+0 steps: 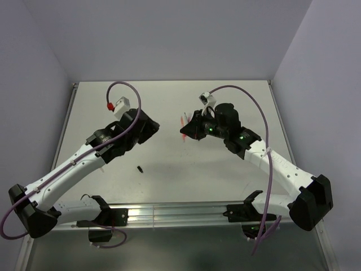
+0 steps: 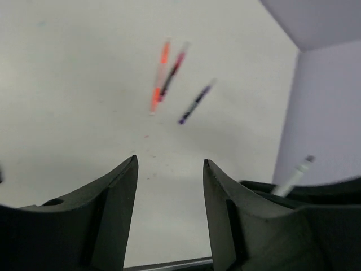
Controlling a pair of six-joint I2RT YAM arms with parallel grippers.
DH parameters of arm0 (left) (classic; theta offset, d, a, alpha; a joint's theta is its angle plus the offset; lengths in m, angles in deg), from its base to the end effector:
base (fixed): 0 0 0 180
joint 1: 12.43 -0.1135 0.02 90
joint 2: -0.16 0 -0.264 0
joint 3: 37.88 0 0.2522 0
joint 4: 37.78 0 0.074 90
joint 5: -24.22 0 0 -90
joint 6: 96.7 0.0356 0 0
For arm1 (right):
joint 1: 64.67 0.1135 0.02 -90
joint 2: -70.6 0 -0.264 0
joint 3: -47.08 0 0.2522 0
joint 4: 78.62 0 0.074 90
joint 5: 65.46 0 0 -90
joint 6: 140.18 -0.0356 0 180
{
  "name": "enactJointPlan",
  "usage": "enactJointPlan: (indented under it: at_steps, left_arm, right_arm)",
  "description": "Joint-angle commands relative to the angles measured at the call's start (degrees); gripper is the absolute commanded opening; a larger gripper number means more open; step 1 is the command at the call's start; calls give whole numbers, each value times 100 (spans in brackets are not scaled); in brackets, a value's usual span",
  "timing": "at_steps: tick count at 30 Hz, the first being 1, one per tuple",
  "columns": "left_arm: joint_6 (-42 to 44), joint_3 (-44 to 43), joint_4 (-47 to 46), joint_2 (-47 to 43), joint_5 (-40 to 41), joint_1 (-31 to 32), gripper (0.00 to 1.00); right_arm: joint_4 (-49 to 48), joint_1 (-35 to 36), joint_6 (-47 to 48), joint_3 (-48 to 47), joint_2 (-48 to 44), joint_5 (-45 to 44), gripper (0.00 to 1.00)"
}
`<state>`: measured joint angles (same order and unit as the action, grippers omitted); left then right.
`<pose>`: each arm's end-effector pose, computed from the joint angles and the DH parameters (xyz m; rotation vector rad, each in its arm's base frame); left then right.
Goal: Insert the pens into the pen caps
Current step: Pick up the pen from the center of the board, then insert the pen cap onto the pen.
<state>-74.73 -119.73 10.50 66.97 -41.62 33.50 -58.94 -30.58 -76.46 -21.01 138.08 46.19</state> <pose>0.1834 -0.1685 0.3632 -0.6618 2.0804 -0.7295 0.2181 0.1635 0.3251 -0.4099 1.9858 1.0517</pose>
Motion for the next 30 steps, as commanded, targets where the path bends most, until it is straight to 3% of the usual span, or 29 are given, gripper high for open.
enactJointPlan:
  at_steps: [1, 9, 20, 30]
  left_arm:
    - [-1042, 111, 1775, -124, 695, -40, 54]
    - [-2047, 1254, 2367, 182, 695, -32, 55]
    - [-2171, 1677, 1962, 1053, 493, -146, 56]
    - [-1556, 1800, 1241, 1555, 159, -673, 52]
  right_arm:
    - [-37, -34, 71, -17, -235, 50, 0]
    - [-46, -42, 62, 10, -227, 225, 0]
    - [-73, -42, 53, 36, -244, 243, 0]
    - [-46, -34, 62, 54, -288, 191, 0]
